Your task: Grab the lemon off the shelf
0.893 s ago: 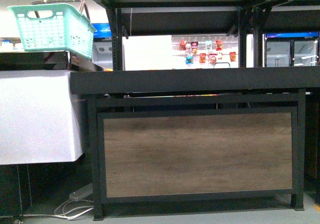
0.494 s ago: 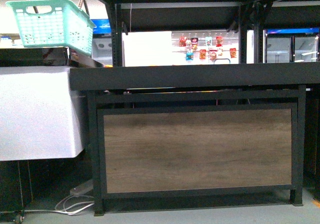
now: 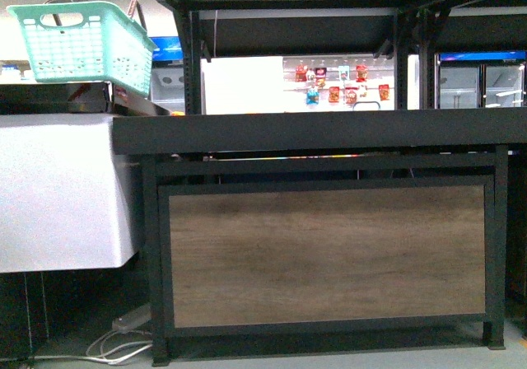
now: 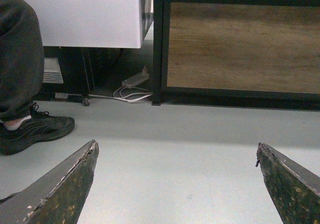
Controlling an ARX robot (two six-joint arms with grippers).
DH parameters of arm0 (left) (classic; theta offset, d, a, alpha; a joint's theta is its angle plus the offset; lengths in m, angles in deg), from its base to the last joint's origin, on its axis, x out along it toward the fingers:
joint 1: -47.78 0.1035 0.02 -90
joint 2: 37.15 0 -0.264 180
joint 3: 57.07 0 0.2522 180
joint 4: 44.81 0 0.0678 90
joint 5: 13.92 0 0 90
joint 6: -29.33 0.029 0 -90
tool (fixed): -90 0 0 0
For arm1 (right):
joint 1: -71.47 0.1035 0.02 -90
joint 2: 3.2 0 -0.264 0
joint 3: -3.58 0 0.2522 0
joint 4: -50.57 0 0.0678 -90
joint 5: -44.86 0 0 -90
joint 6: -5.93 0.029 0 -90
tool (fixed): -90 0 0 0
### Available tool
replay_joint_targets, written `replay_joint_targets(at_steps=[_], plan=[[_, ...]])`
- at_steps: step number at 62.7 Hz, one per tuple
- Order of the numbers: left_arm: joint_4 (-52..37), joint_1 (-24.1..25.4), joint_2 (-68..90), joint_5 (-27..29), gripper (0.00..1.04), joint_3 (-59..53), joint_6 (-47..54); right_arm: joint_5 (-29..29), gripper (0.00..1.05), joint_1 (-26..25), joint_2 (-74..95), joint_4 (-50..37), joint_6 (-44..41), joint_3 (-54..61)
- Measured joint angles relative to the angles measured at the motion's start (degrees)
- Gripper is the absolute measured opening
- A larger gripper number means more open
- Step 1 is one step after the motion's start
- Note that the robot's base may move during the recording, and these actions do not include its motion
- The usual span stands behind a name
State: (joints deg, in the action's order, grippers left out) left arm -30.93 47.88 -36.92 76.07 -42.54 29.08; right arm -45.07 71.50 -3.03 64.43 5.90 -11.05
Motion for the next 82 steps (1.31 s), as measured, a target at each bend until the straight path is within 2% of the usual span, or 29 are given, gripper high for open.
replay_joint_targets(at_steps=[82], plan=[[0.0, 0.0, 0.0, 0.0, 0.97, 0.0, 0.0, -0.1, 1.02, 0.0, 0.0, 0.0, 0.0, 0.0]])
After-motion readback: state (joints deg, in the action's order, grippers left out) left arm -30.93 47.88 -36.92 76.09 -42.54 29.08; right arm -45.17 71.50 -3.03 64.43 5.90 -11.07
